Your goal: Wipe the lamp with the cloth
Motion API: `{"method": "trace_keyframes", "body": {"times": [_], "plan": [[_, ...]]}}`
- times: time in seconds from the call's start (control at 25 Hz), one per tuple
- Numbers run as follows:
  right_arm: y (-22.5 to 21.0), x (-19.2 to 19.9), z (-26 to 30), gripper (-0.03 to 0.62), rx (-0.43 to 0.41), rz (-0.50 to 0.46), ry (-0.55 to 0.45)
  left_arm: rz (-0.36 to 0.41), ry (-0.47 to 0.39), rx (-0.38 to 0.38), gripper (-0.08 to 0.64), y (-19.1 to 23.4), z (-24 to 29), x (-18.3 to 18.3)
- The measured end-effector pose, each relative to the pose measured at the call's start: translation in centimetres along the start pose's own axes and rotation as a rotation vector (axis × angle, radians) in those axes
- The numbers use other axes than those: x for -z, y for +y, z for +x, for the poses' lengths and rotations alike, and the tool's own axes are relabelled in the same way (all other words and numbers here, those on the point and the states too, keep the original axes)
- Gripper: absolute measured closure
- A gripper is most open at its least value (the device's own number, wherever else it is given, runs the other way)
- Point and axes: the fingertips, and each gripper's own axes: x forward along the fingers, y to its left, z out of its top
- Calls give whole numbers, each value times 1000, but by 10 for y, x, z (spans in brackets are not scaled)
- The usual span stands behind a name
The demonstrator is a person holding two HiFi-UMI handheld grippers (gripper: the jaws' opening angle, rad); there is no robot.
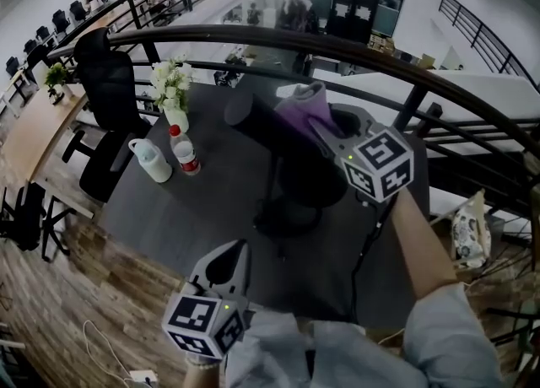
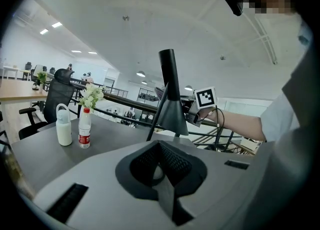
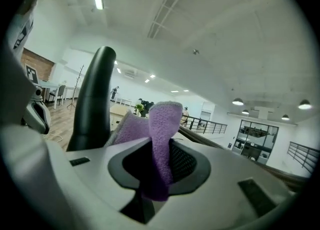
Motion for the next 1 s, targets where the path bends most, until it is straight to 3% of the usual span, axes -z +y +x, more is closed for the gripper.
{"method": "trace_keyframes", "body": {"times": [0.52,0.72,1.0], "plan": [[-22,84,-45,503,134,160,110,-2,32,33,557,-1,6,6],[-6,74,-76,503,149,236,42,-2,42,42,557,-1,8,8],[36,35,-102,503,106,260,-62,2,44,42,557,0,8,4]]}}
